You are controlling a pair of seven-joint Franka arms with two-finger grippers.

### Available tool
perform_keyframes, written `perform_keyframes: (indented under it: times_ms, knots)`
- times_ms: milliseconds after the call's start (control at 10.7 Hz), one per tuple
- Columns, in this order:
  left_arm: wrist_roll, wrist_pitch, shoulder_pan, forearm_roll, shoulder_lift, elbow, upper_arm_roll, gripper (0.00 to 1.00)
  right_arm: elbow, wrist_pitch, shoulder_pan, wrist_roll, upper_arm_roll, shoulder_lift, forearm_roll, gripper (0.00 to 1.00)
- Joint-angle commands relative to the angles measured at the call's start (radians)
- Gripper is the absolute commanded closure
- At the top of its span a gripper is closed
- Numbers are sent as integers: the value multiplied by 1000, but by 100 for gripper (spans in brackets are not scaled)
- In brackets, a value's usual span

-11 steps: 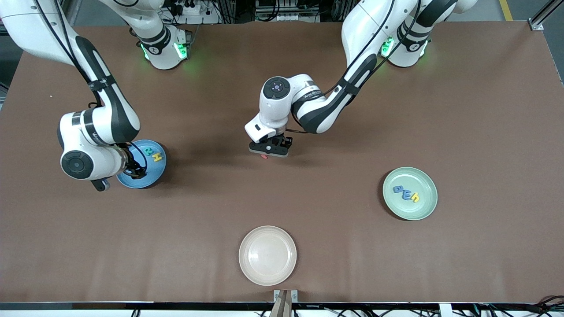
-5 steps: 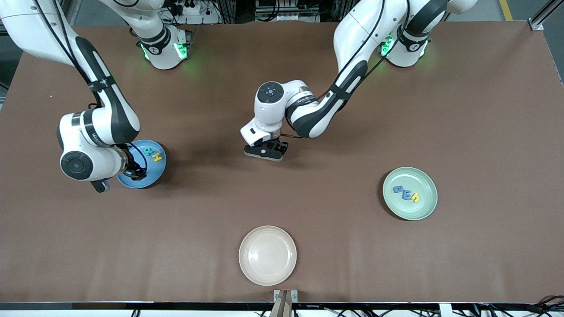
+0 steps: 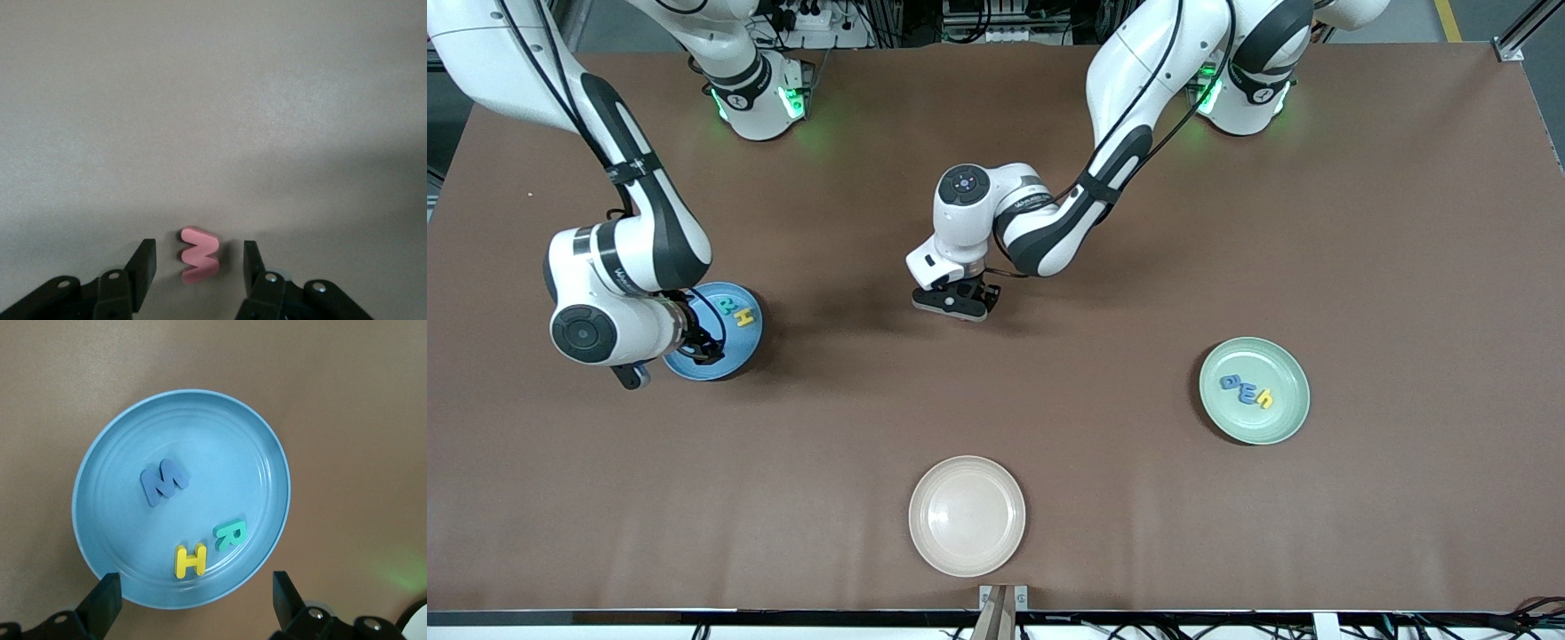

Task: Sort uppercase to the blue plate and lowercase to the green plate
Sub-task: 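Close the left gripper on the pink m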

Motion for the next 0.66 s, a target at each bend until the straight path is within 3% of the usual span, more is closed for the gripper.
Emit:
perform_keyframes:
  times_ms: [0,561]
  knots:
    - [-4,11,-19,31,24,24,14,39,16,-10,0,10,5,7,2,0]
    - [1,9,-13,71,33,18,15,46,16,-10,2,11,5,7,2,0]
